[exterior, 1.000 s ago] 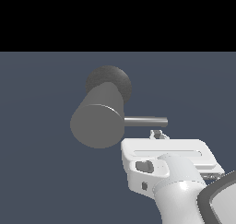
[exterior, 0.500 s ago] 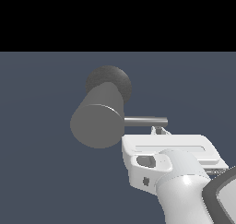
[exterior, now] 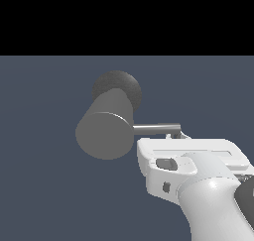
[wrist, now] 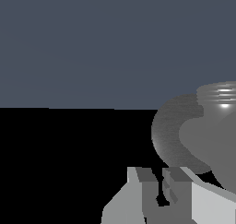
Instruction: Turn on the faucet by rotating a designated handle.
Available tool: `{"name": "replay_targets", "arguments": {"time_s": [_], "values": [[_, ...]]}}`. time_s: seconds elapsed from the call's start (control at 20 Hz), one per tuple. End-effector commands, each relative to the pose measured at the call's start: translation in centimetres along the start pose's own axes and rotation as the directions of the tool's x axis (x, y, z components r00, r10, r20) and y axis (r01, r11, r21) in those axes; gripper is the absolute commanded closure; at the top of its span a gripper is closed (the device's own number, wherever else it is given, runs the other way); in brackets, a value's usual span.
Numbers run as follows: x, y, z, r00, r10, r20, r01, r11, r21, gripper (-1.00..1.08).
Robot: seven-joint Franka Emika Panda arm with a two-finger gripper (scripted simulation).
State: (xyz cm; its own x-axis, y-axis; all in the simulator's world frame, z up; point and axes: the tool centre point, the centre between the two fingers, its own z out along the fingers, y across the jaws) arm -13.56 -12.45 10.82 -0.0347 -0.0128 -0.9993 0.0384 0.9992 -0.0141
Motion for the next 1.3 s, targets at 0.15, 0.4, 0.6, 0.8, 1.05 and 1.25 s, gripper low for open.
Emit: {"name": "replay_targets", "arguments": {"time_s": [0.15, 0.4, 0.6, 0.8, 1.05, 1.25], "values": [[-3.2, 1.0, 0.0, 0.999, 0.004, 0.035, -0.003, 1.0, -0.017, 1.08], [-2.2, 0.2, 0.0, 1.0, 0.0, 0.0, 0.0, 1.0, 0.0, 1.08], [-3.7, 0.8, -0.1, 1.0, 0.0, 0.007, 0.0, 1.0, -0.004, 1.08], [-5.2, 1.3, -0.1, 1.0, 0.001, 0.014, -0.001, 1.0, -0.007, 1.08], [-6.9, 1.9, -0.1, 1.0, 0.002, 0.022, -0.002, 1.0, -0.011, 1.08], [-8.3, 2.4, -0.2, 1.0, 0.003, 0.028, -0.003, 1.0, -0.014, 1.08]]}}
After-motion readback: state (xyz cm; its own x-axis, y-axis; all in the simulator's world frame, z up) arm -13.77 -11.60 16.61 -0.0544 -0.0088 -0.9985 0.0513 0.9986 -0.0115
